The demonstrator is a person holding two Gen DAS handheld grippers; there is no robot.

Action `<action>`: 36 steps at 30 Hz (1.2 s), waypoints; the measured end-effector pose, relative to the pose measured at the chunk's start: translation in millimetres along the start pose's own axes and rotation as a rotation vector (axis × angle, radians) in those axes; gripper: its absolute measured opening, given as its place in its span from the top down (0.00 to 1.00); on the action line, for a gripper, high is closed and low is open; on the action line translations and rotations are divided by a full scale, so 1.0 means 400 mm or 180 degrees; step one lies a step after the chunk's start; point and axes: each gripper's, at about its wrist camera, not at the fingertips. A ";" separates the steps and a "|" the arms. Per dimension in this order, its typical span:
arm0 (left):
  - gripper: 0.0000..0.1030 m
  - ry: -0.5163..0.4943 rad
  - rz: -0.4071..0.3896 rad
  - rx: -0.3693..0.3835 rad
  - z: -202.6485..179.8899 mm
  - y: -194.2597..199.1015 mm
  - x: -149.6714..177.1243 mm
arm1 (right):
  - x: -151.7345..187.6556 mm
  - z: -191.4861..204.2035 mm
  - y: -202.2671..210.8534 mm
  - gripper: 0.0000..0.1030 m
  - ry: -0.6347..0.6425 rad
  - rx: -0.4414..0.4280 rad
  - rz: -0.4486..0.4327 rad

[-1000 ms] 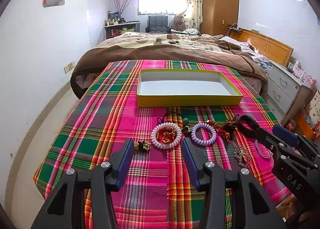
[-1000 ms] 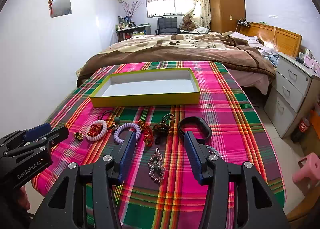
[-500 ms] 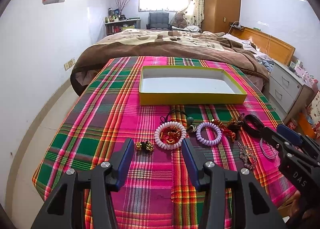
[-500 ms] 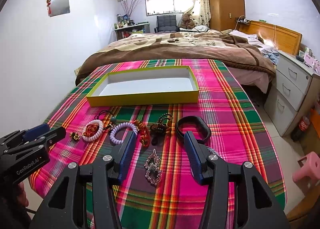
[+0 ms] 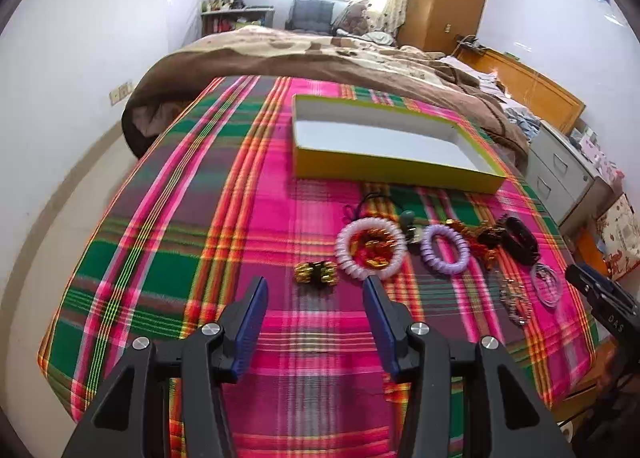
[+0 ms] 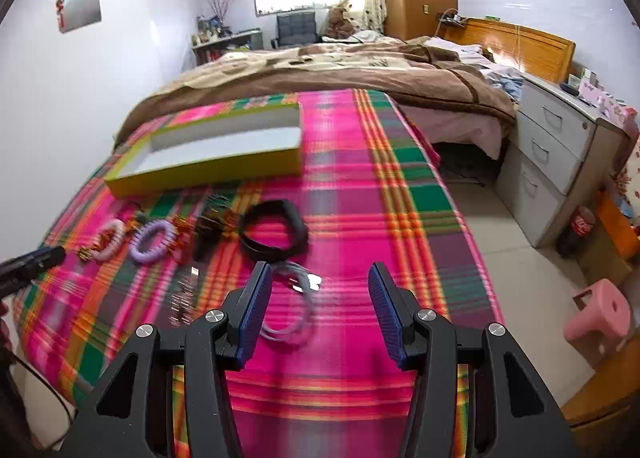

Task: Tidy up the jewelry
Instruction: 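Grasp the gold brooch with the left tool while the right tool grasps the grey bracelet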

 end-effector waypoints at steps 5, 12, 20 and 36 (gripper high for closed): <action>0.53 0.0158 0.0068 0.0118 0.029 -0.015 0.005 | 0.015 -0.024 -0.026 0.50 -0.0048 -0.0074 0.0177; 0.53 0.0194 0.0094 0.0191 0.033 -0.024 0.006 | 0.026 -0.004 -0.069 0.51 0.0027 -0.0261 0.0316; 0.53 0.0153 0.0148 0.0241 0.027 -0.043 0.005 | 0.025 0.003 -0.078 0.85 0.0057 -0.0263 0.0288; 0.53 -0.0242 0.0208 0.0017 -0.018 -0.106 -0.006 | -0.024 -0.001 -0.058 0.96 -0.0067 -0.0248 0.0083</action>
Point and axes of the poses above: each gripper's, at about its wrist camera, not at the fingertips, and y roughly against the way its jaws point, z to its left, x to its underside, and after that the axes turned 12 degrees about -z, right-handed
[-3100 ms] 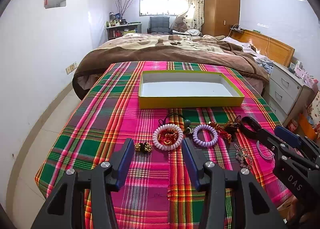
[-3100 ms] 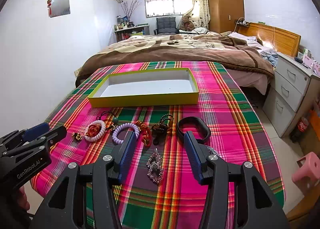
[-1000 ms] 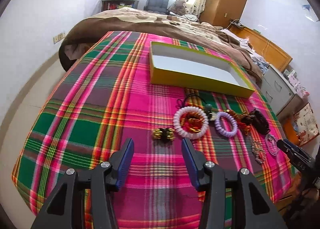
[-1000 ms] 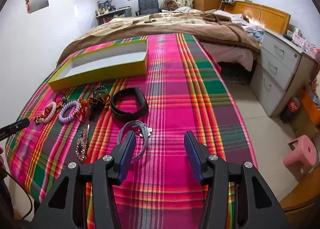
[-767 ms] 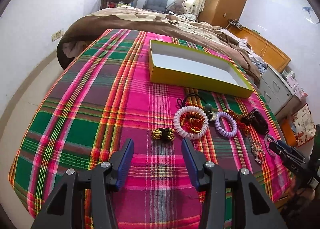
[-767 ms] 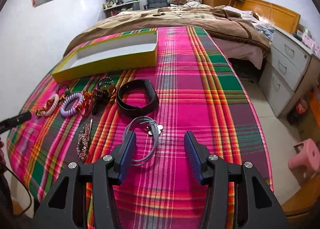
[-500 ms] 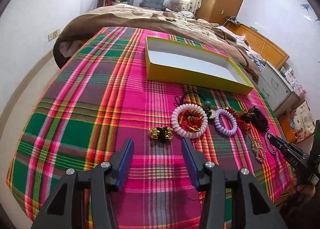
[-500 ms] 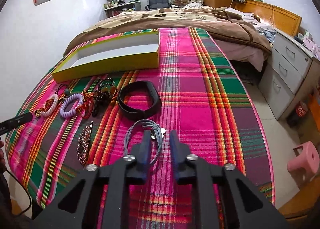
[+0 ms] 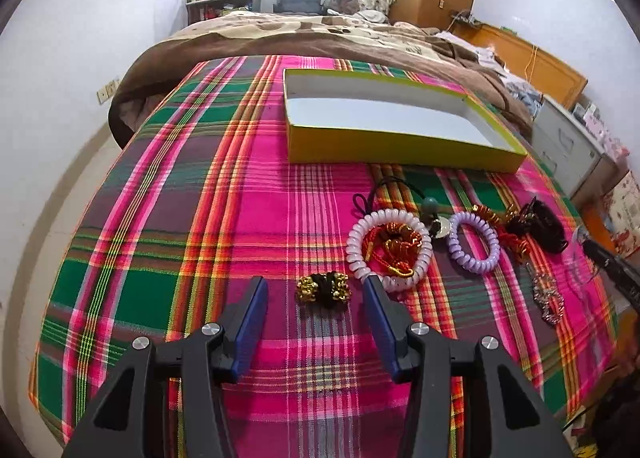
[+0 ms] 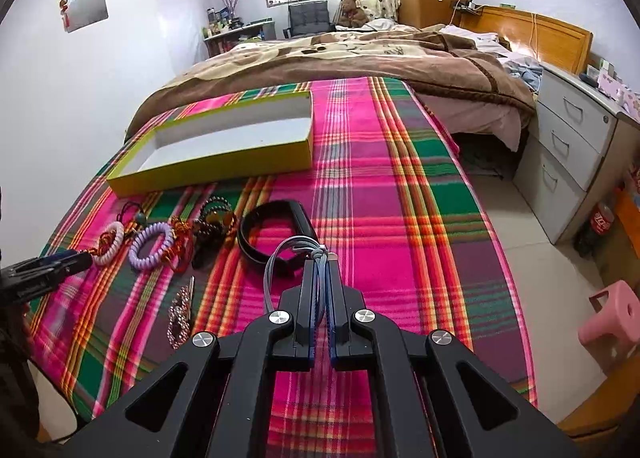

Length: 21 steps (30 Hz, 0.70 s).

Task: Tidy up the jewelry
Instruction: 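Grasp the gold brooch with the left tool while the right tool grasps the grey bracelet, then carry both items into the white tray and open both tools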

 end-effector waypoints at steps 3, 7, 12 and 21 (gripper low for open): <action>0.62 -0.0059 -0.0003 -0.0005 -0.008 -0.001 0.000 | -0.005 0.009 0.000 0.96 0.0007 -0.0028 -0.0020; 0.73 -0.0107 -0.0006 -0.0029 -0.013 0.001 0.000 | -0.013 0.022 -0.003 0.96 0.0019 -0.0071 -0.0039; 0.76 -0.0110 -0.0019 -0.0012 -0.008 0.007 0.002 | -0.023 0.032 0.002 0.96 0.0040 -0.0101 -0.0072; 0.76 -0.0114 -0.0237 0.0052 -0.007 0.050 -0.041 | -0.052 0.050 0.008 0.96 0.0068 -0.0158 -0.0165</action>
Point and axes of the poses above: each gripper's, at about its wrist camera, not at the fingertips, and y roughly against the way its jaws point, z to its left, x to its underside, and after that the axes turned 12 degrees about -z, right-handed
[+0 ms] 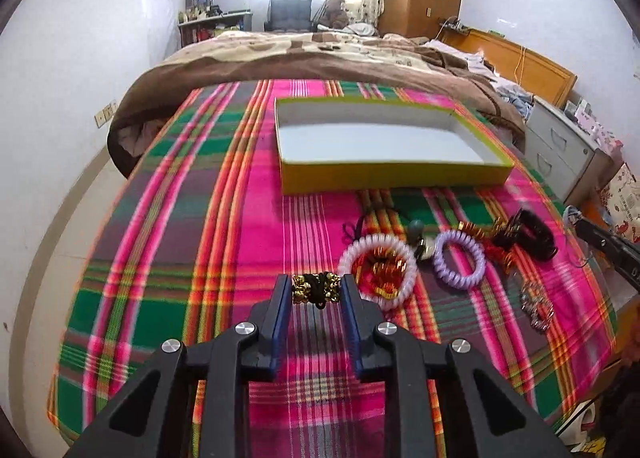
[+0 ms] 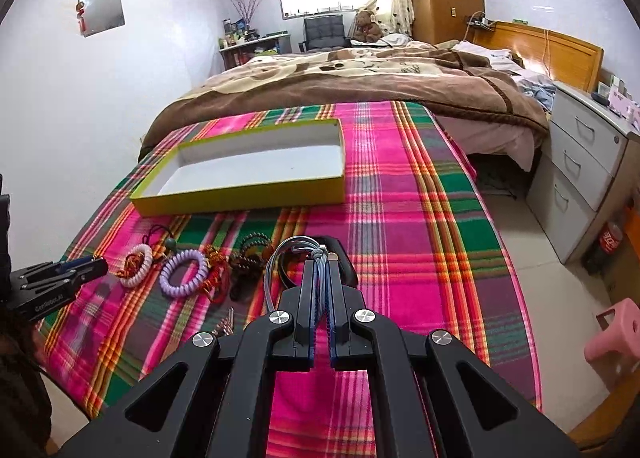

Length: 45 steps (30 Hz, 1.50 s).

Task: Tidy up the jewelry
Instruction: 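Carry both items into the white tray and open both tools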

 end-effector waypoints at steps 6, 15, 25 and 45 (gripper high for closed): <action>0.76 0.0074 -0.0124 0.0047 0.015 -0.002 -0.065 | -0.050 0.019 -0.032 0.96 0.0021 -0.0072 -0.0064; 0.76 0.0086 -0.0253 0.0148 0.019 -0.062 -0.170 | -0.138 0.043 -0.131 0.96 0.0068 -0.0134 -0.0093; 0.76 0.0227 -0.0210 0.0131 0.042 -0.200 -0.244 | -0.210 0.025 -0.275 0.96 0.0063 -0.0069 0.0034; 0.76 0.0183 0.0121 0.0102 0.025 -0.416 -0.272 | -0.213 0.023 -0.487 0.96 0.0267 0.0064 0.0412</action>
Point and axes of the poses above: each gripper's, at about its wrist camera, not at the fingertips, and y roughly against the way its jaws point, z to its left, x to its underside, and after that the axes turned 12 degrees about -z, right-handed
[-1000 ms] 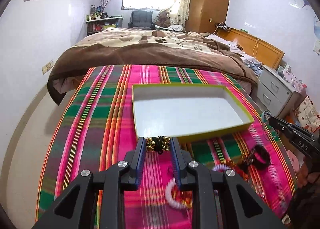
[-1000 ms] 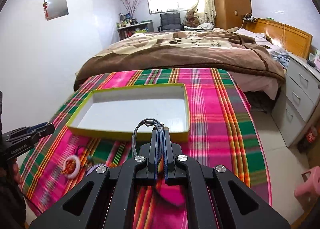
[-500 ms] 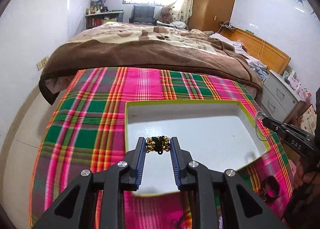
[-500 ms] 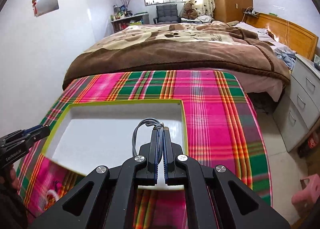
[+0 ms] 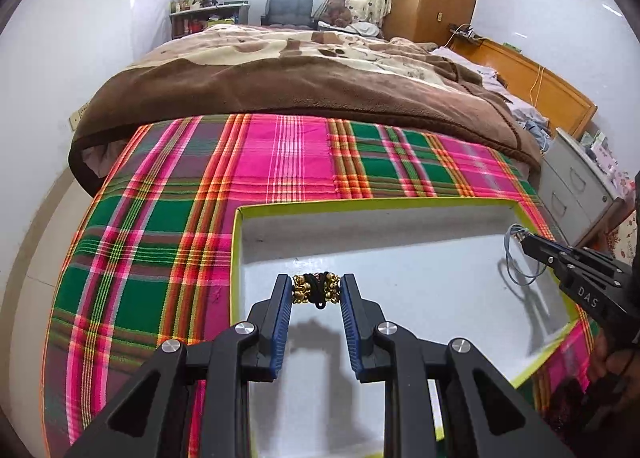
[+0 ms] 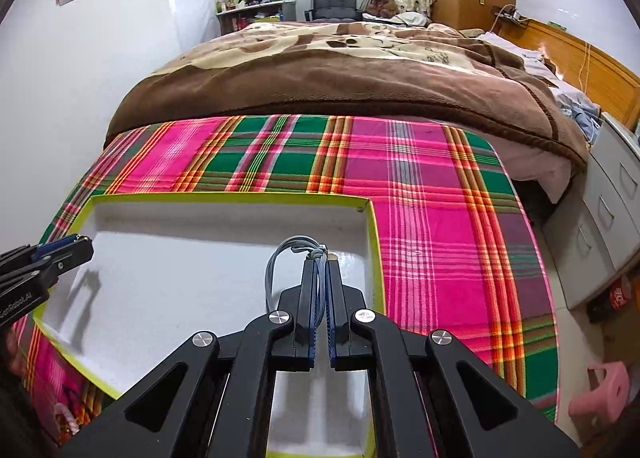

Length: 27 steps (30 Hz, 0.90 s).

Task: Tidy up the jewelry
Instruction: 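Carry both items into the white tray and open both tools, then withdraw both tools from the tray back over the jewelry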

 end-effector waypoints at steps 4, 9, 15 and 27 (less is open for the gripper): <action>0.76 0.0037 0.0036 0.0016 0.003 -0.012 0.005 | 0.001 0.003 -0.011 0.96 0.0033 0.0011 0.0050; 0.76 0.0024 0.0076 -0.0002 0.003 -0.022 0.010 | 0.002 0.004 -0.016 0.96 0.0046 0.0006 0.0074; 0.76 0.0003 0.0093 -0.0007 -0.009 -0.026 0.012 | 0.002 0.008 -0.020 0.92 0.0068 0.0041 0.0084; 0.68 0.0032 0.0068 0.0052 -0.011 -0.008 0.011 | 0.003 0.004 -0.008 0.80 0.0046 0.0045 0.0058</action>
Point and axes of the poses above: each gripper's, at about its wrist camera, not at the fingertips, and y roughly against the way its jaws point, z to its left, x to its underside, and after that the axes turned 12 degrees about -z, right-handed
